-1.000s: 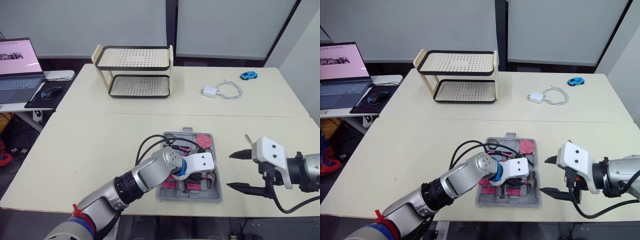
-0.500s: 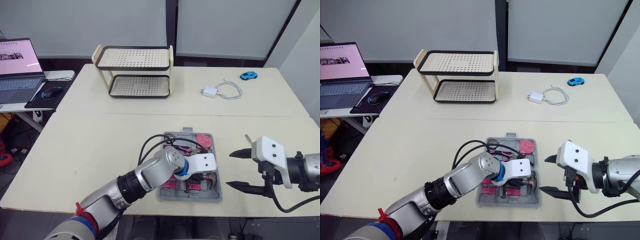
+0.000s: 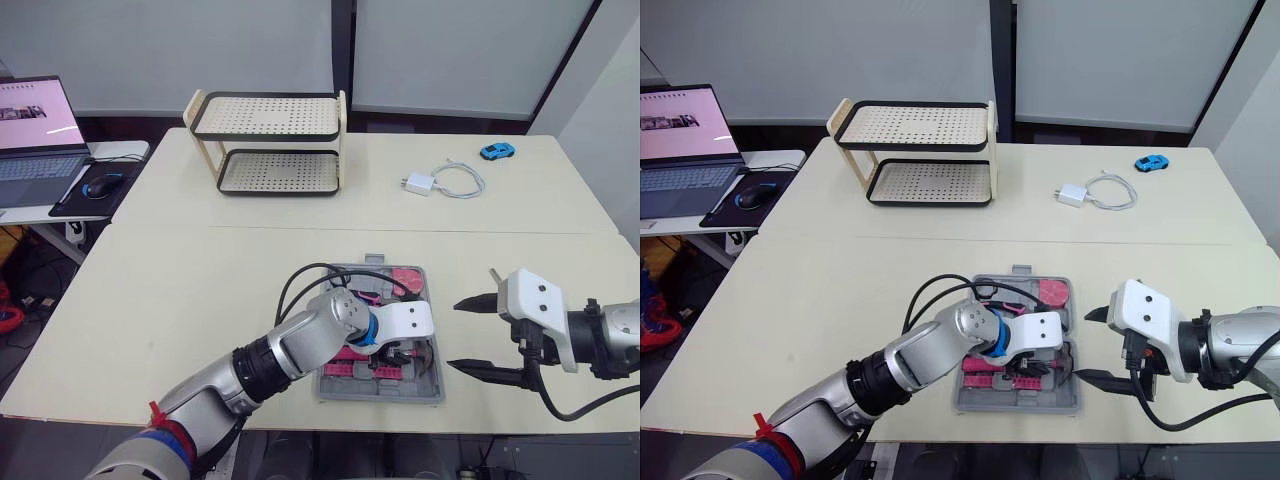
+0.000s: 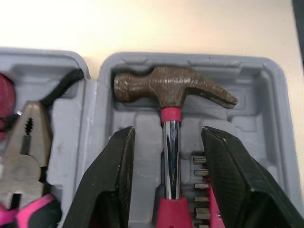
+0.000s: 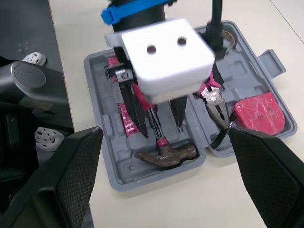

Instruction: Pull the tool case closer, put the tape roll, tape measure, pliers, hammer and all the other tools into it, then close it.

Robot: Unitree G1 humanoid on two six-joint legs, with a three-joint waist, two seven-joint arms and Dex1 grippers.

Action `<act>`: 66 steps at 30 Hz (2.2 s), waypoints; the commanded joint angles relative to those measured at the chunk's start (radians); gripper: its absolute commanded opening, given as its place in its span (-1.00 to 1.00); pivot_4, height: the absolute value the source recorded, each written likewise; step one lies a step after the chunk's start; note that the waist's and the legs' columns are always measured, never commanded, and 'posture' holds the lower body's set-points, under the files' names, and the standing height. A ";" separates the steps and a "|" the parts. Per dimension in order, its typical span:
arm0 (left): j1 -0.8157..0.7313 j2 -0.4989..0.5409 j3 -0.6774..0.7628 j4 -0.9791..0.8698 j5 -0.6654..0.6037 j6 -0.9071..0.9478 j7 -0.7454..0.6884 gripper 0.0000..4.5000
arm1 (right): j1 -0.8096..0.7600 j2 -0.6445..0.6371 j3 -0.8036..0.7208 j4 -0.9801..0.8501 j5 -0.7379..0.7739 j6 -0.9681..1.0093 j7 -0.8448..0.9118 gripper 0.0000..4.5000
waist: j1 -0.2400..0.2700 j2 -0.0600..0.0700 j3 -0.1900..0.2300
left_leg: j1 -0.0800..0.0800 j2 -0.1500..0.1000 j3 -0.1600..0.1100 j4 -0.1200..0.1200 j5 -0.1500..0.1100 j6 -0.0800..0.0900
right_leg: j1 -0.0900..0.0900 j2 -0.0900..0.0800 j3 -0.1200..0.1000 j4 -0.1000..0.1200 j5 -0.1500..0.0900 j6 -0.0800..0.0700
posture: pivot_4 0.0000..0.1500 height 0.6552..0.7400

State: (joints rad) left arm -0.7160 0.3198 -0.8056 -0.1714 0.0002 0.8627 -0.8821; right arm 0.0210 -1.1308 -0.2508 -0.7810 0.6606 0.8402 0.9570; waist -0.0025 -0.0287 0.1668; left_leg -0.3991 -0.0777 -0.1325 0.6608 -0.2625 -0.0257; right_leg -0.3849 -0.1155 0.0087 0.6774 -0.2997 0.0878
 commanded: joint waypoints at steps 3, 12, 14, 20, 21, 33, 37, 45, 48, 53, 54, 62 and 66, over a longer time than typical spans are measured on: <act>0.067 0.089 0.188 -0.121 -0.101 -0.118 -0.064 0.01 | -0.012 -0.001 -0.008 -0.001 0.006 -0.012 0.000 1.00 | -0.001 0.001 0.000 | 0.000 0.000 0.000 0.000 0.000 0.000 | 0.000 0.000 0.000 0.000 0.000 0.000 | 1.00 1.00; 0.323 0.125 0.330 -0.075 -0.213 -0.421 -0.144 -0.82 | -0.015 0.003 0.007 0.011 -0.004 -0.024 -0.003 1.00 | 0.004 0.001 -0.001 | 0.000 0.000 0.000 0.000 0.000 0.000 | 0.000 -0.001 0.000 0.000 0.000 0.000 | 1.00 1.00; 0.334 0.119 0.332 -0.047 -0.203 -0.465 -0.142 -0.98 | -0.009 0.002 0.000 0.010 -0.003 -0.024 -0.001 1.00 | 0.004 0.001 -0.001 | 0.000 -0.001 0.000 0.000 0.000 0.000 | 0.000 -0.001 0.000 -0.001 0.000 0.000 | 1.00 1.00; 0.353 0.075 0.325 0.050 -0.184 -0.559 -0.128 -0.98 | -0.001 -0.003 -0.010 0.006 0.003 -0.017 0.002 1.00 | 0.003 0.001 -0.001 | 0.000 -0.001 0.000 0.000 -0.001 0.001 | 0.000 -0.001 0.000 -0.001 0.000 0.000 | 1.00 1.00; 0.361 0.071 0.316 0.077 -0.164 -0.580 -0.119 -0.98 | -0.001 -0.003 -0.011 0.006 0.003 -0.018 0.003 1.00 | 0.003 0.001 -0.001 | 0.000 -0.001 0.000 0.000 -0.001 0.001 | 0.000 -0.001 0.000 -0.001 0.000 0.000 | 1.00 1.00; 0.387 0.030 0.272 0.308 -0.029 -0.713 -0.087 -0.98 | 0.012 -0.015 -0.044 -0.004 0.009 0.000 0.007 1.00 | 0.003 0.001 -0.001 | 0.000 -0.001 0.000 0.000 -0.001 0.001 | 0.000 -0.001 0.000 0.000 0.000 0.000 | 1.00 1.00; 0.391 0.034 0.243 0.344 0.022 -0.729 -0.092 -0.98 | 0.015 -0.012 -0.050 -0.010 0.012 0.004 0.002 1.00 | 0.003 0.002 -0.001 | 0.001 0.000 0.000 0.000 -0.001 0.001 | 0.001 -0.001 0.000 0.000 0.000 0.000 | 1.00 1.00; 0.390 0.046 0.243 0.377 0.056 -0.776 -0.096 -0.98 | 0.042 -0.013 -0.068 -0.010 0.002 -0.006 0.010 1.00 | 0.003 0.003 -0.002 | 0.004 0.000 -0.001 0.000 -0.001 0.001 | 0.006 -0.001 -0.001 -0.002 0.000 0.000 | 1.00 1.00; 0.391 0.055 0.269 0.341 0.033 -0.782 -0.106 -0.98 | 0.039 -0.011 -0.059 -0.003 -0.003 -0.014 0.009 1.00 | 0.003 0.003 -0.002 | 0.005 0.000 -0.001 0.000 -0.001 0.002 | 0.006 -0.001 -0.001 -0.002 0.000 0.000 | 1.00 1.00; 0.395 0.101 0.345 0.207 -0.027 -0.743 -0.119 -0.98 | 0.038 0.001 -0.029 0.045 -0.045 -0.068 0.016 1.00 | -0.002 0.003 -0.002 | 0.005 0.000 -0.001 0.000 -0.001 0.002 | 0.006 0.000 -0.001 -0.001 0.000 0.000 | 1.00 1.00; 0.395 0.118 0.372 0.169 -0.041 -0.720 -0.116 -0.98 | 0.037 0.001 -0.026 0.062 -0.056 -0.084 0.019 1.00 | -0.002 0.003 -0.002 | 0.005 0.001 -0.001 0.000 -0.001 0.002 | 0.006 0.000 -0.001 -0.001 0.000 0.000 | 1.00 1.00; 0.508 0.394 0.734 -0.073 -0.237 -0.496 -0.154 -0.14 | 0.069 0.038 -0.140 0.288 -0.140 -0.247 0.068 1.00 | -0.005 0.004 -0.002 | 0.005 0.001 -0.001 -0.001 -0.001 0.001 | 0.005 0.000 -0.001 -0.002 0.000 0.000 | 1.00 1.00; 0.604 0.507 0.945 -0.053 -0.306 -0.459 -0.153 0.44 | 0.114 0.048 -0.240 0.423 -0.187 -0.341 0.111 1.00 | -0.005 0.005 -0.001 | 0.005 0.001 0.000 -0.002 -0.001 0.002 | 0.004 0.000 0.000 -0.002 0.000 0.000 | 1.00 1.00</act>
State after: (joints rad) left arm -0.1223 0.8068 0.0613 -0.2179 -0.2724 0.4011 -1.0346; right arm 0.1344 -1.0859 -0.4227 -0.3903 0.4898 0.5492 1.0488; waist -0.0071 -0.0236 0.1662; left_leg -0.3941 -0.0769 -0.1326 0.6588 -0.2640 -0.0240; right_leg -0.3806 -0.1153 0.0085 0.6756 -0.2997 0.0877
